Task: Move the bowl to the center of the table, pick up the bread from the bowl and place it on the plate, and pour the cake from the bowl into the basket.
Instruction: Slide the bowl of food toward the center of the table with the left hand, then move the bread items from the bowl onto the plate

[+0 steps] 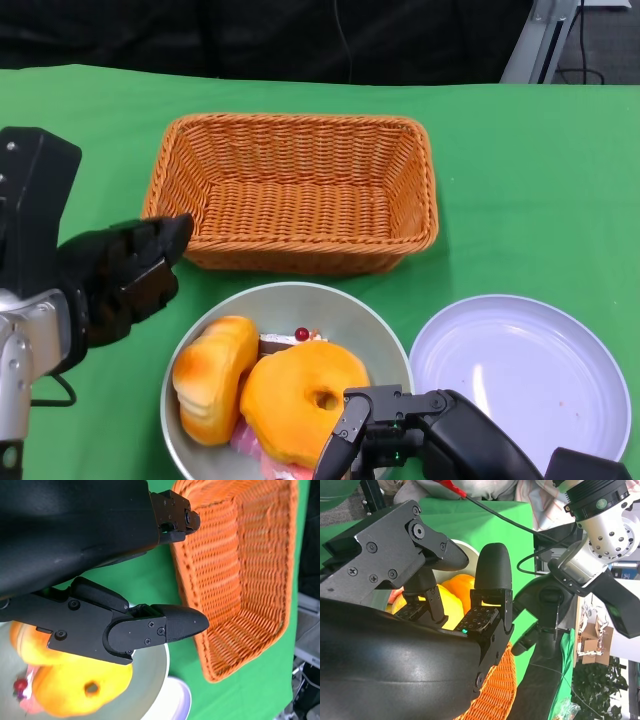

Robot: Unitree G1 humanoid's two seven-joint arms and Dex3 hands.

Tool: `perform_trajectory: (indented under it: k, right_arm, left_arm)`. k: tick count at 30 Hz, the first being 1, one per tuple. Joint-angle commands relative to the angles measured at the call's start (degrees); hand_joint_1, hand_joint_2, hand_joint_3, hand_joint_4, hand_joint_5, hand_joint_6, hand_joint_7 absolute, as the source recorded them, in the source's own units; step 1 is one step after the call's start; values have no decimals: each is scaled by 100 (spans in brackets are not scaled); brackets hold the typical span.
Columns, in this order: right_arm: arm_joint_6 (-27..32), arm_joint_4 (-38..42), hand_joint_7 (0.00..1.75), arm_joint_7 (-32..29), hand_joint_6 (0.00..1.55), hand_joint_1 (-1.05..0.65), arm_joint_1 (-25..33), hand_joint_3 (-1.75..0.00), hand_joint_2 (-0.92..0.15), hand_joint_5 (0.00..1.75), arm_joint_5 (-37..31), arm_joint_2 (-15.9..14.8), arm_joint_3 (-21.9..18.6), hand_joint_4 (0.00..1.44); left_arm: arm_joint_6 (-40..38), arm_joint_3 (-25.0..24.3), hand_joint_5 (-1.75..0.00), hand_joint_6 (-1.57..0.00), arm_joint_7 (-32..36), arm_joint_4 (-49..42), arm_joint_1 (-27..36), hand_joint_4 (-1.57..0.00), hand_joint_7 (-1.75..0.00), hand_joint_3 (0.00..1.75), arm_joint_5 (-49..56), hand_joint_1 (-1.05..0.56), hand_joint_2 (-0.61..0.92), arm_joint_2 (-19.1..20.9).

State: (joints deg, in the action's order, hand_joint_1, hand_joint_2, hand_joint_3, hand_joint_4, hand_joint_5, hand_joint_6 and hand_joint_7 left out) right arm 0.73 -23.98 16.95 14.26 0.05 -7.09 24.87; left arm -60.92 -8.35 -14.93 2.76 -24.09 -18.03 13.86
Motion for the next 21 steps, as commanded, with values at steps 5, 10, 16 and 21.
perform_trajectory:
  k: [5,10,16,21]
  right_arm:
    - [-13,-55,113,17,78,-10,80,-109,-50,156,61,-93,-124,79]
    - [-105,-57,112,37,79,-9,198,-106,-51,155,96,-153,-243,80]
    - [-385,-20,109,70,79,-8,298,-104,-52,154,143,-234,-518,78]
    - [-794,-37,105,4,78,-10,345,-96,-55,144,70,-299,-738,75]
  left_arm:
    - [567,-115,0,-3,-141,-226,252,-1,-1,55,115,-68,92,542]
    - [2096,-17,-18,-44,36,-221,775,-50,-12,39,609,-60,92,587]
    - [4153,-115,-18,-86,141,-583,1128,-92,-9,19,865,-48,92,212]
    - [5820,-81,-22,-93,37,-1222,1191,-100,-10,18,1073,-39,92,167]
